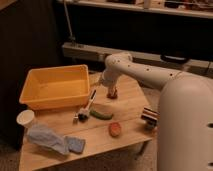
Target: Wipe red bowl with brush
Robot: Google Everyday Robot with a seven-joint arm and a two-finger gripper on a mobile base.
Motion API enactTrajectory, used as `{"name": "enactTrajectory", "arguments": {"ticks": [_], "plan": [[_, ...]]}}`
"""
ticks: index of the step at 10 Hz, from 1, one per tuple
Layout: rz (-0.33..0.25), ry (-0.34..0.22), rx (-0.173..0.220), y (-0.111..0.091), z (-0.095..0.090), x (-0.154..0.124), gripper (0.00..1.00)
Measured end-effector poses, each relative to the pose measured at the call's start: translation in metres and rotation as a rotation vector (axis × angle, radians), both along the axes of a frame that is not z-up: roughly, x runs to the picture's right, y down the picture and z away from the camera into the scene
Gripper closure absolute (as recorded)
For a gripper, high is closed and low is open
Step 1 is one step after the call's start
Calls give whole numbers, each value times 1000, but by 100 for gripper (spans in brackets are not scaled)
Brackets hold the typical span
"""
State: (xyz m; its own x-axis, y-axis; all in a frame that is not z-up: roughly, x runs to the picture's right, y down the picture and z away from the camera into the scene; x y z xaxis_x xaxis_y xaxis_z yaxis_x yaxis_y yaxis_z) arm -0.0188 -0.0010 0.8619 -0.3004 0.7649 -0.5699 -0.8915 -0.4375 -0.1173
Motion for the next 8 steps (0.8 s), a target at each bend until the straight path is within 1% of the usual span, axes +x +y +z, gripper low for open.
{"name": "enactTrajectory", "arguments": {"ticks": [1, 2, 4, 5, 6, 7, 8], "plan": [[20, 16, -18, -2, 7, 8, 20], [21, 27, -32, -3, 13, 7, 20], [5, 37, -57, -5, 22, -6, 21], [0, 44, -61, -5, 26, -6, 27], [-6, 49, -66, -5, 30, -9, 34], [-19, 47, -77, 0, 37, -20, 47], [-23, 48, -83, 2, 41, -23, 55]]}}
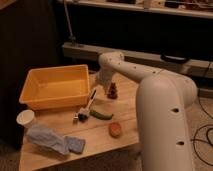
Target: Wipe red bowl with brush
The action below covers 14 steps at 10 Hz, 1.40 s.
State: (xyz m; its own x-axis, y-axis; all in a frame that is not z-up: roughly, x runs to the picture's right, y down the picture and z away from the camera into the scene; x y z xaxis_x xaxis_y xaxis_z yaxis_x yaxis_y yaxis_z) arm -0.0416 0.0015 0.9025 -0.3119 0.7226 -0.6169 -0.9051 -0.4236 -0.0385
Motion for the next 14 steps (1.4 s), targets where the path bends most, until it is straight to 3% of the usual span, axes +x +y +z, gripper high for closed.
{"name": "enactTrajectory", "arguments": {"ticks": [2, 4, 8, 14], "plan": [[-2, 8, -12, 7, 10, 2, 67], [-9, 0, -18, 12, 17, -5, 66], [-24, -13, -21, 15, 26, -13, 36], [-53, -21, -30, 19, 39, -26, 34]]}}
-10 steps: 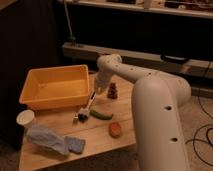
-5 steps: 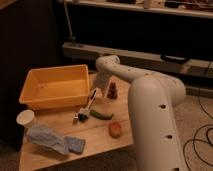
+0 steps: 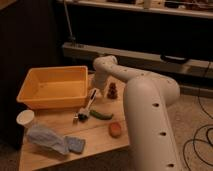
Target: Wipe red bowl with brush
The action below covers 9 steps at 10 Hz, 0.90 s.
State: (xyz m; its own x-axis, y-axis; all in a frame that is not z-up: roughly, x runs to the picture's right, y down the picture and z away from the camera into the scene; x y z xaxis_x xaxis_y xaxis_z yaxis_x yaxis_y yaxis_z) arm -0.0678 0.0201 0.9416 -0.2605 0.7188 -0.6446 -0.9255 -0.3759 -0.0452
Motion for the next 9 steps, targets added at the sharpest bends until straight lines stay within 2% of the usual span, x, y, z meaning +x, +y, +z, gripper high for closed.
{"name": "enactTrajectory", "arguments": {"ticks": [7, 9], "plan": [[-68, 20, -25, 23, 29, -9, 36], [-84, 22, -26, 25, 30, -9, 51]]}}
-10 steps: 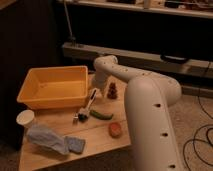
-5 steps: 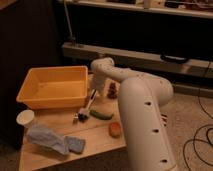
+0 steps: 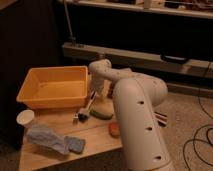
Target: Wipe red bowl with brush
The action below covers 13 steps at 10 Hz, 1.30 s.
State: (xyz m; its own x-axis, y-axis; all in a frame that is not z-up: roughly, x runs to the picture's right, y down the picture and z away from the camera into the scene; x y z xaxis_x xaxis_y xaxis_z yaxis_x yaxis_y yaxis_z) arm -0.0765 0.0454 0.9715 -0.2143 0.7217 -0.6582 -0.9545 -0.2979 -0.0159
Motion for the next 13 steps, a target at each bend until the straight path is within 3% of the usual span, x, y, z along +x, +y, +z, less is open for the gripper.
{"name": "enactTrajectory", "arguments": {"ticks": [3, 5, 11, 13], "plan": [[1, -1, 4, -2, -1, 1, 85], [-9, 3, 6, 2, 0, 2, 99], [-11, -5, 3, 5, -5, 3, 100], [35, -43, 30, -2, -28, 21, 100]]}}
